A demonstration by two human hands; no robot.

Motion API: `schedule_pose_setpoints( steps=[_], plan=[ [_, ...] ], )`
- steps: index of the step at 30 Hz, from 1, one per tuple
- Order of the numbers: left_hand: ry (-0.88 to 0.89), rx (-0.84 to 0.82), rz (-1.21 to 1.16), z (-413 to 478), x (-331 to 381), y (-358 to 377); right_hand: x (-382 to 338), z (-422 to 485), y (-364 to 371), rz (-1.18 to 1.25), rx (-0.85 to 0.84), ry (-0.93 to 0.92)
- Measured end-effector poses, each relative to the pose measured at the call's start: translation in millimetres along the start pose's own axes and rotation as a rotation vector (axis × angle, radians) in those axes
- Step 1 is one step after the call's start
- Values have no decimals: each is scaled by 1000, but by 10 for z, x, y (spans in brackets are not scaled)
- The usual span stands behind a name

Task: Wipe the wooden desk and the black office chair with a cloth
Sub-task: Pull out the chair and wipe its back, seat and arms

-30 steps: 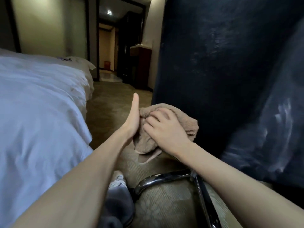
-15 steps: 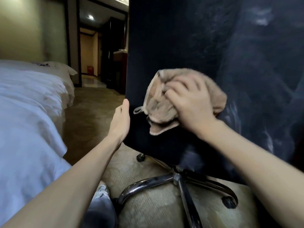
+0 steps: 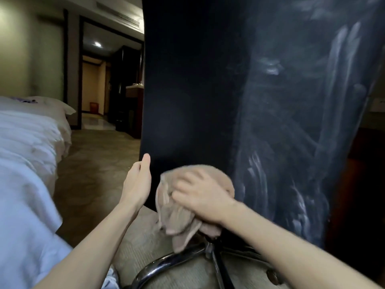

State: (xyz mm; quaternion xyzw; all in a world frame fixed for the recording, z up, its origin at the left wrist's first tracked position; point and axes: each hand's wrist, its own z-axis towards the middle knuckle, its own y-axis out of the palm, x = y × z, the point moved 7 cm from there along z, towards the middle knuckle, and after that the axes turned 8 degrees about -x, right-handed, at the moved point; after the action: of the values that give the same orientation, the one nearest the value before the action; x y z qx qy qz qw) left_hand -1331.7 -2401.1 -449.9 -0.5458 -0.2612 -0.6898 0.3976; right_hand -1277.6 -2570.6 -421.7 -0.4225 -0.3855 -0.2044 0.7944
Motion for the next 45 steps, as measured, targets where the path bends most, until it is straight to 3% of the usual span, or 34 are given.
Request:
schedule_pose_setpoints(
  steps=[5,8,12,19,22,26,29,32,34,37,38,42,45],
  plan=[
    [-67,-6,-47,13,-60,-58,958,278,-1073,-201,344,240],
    [-68,-56,-52,-19,-30,25,1327,176,-1150,-280,351,372],
    [-46,-120,-29,-28,-4,155,1084,-270,-725,-112,368,523],
    [-30,-162,4,-36,-37,203,-217,-759,280,204,245,411],
    [-21,-176,-5,-32,-36,208,-598,-884,495,175,169,304],
    [-18,-177,-9,-22,-45,213,-958,-975,702,122,-72,96],
    [-22,-173,-14,-8,-68,213,-745,-876,467,148,-72,93],
    [-24,-156,-13,21,-84,188,35,-610,-121,215,118,349],
    [-24,-155,-11,24,-92,184,683,-460,-423,124,105,524],
    [-19,-166,-9,-6,-73,202,1198,-302,-765,35,207,540],
    [-21,-170,-4,-17,-65,204,1205,-301,-761,24,214,533],
    [-13,-190,12,-17,-16,188,662,-446,-239,151,-32,483],
    [-15,-185,-2,3,-21,179,55,-576,-19,347,-58,255]
  ],
)
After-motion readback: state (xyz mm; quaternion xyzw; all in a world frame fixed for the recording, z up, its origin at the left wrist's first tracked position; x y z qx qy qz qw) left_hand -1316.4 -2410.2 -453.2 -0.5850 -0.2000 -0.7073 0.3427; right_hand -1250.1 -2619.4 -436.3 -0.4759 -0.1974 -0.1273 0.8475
